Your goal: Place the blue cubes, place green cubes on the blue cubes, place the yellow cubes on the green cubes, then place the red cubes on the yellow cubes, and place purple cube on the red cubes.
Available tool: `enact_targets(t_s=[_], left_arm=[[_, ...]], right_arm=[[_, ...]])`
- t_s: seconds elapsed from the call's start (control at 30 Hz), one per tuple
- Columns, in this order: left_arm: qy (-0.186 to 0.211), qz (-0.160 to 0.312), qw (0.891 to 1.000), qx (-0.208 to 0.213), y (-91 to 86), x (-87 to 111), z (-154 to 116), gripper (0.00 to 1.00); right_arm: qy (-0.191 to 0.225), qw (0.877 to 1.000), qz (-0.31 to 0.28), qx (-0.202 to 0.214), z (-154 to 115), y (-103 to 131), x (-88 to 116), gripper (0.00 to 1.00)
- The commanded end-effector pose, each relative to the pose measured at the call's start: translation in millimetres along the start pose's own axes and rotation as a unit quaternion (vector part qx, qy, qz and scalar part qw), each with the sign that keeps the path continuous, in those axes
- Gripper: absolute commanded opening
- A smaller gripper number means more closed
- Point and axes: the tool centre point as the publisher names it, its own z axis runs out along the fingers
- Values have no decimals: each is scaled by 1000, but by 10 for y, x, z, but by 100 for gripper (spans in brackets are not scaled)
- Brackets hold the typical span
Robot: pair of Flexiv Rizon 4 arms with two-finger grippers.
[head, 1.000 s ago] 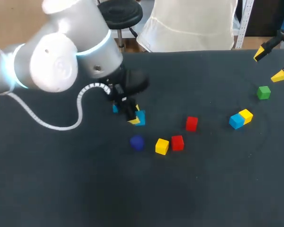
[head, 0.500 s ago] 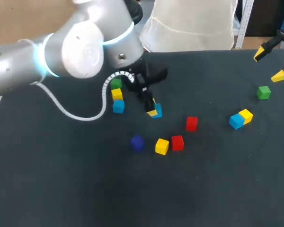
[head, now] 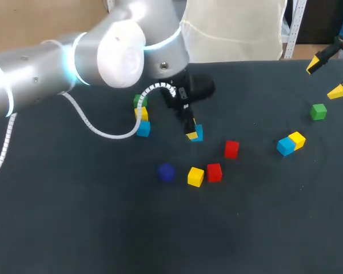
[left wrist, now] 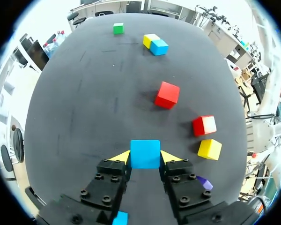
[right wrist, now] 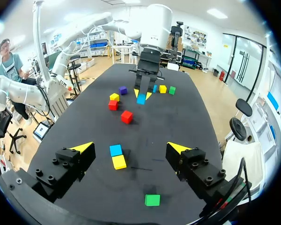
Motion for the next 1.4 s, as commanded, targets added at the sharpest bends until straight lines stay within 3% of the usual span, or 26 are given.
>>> enact_targets(t_s=[0.03,0.53,1.4], left_arm=[[-1,2,1000,-3,20,12,22,0],[8,3,1000,-19,29,95,98,0],[6,0,1000,-11,96,114,145,0]], right_arm=[[0,1000,-1,1,4,8,2,100],[0,1000,-1,1,4,8,2,100],[0,1000,-1,1,4,8,2,100]])
